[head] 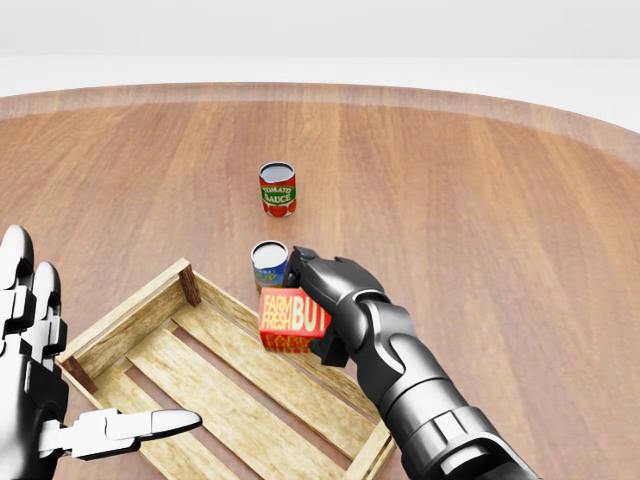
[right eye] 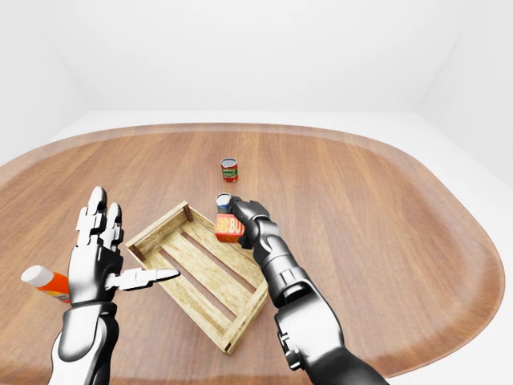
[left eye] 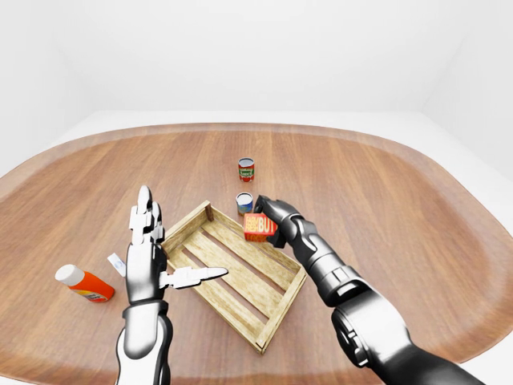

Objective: Pick up the butter and put it in the tray.

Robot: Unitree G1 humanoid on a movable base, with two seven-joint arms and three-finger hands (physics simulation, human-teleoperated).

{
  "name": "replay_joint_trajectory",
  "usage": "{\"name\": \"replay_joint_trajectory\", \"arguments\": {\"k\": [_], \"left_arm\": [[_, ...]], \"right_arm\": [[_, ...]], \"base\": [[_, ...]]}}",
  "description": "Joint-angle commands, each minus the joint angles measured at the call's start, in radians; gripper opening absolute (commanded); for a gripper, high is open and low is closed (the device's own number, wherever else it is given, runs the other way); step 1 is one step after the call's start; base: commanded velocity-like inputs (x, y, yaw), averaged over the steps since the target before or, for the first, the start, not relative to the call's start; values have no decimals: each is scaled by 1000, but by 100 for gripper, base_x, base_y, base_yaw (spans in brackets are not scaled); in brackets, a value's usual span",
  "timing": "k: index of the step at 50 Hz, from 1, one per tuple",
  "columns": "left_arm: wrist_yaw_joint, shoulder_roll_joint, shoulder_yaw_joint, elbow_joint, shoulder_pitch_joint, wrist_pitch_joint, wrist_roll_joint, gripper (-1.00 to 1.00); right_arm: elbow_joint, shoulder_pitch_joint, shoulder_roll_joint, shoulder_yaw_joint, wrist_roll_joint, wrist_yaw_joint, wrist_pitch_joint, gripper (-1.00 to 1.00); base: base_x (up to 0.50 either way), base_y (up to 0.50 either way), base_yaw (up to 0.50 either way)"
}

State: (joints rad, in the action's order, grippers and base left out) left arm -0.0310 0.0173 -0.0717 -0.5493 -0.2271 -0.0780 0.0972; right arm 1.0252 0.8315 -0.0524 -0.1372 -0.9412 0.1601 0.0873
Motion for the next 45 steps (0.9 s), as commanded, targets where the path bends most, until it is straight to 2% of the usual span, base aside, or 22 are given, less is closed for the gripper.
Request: {"name": "replay_joint_trajectory", "arguments": {"k": [1, 11, 36, 45], "left_arm": [[0, 0, 1, 5, 1, 4, 0, 100], [0, 0, 0, 11, 1, 7, -2, 100], [1, -2, -1, 16, 4, 8, -5, 100], [4, -1, -9, 23, 8, 9, -10, 100]], "right_arm": [[55, 60, -46, 2, 20, -43, 0, -100], [136, 95, -81, 5, 52, -80, 0, -100], [218, 147, -204, -30, 0, -35, 0, -100], [237, 160, -216, -25, -10, -26, 0, -100]], "base": [[0, 0, 0], [0, 0, 0], [0, 0, 0], [0, 0, 0]]}}
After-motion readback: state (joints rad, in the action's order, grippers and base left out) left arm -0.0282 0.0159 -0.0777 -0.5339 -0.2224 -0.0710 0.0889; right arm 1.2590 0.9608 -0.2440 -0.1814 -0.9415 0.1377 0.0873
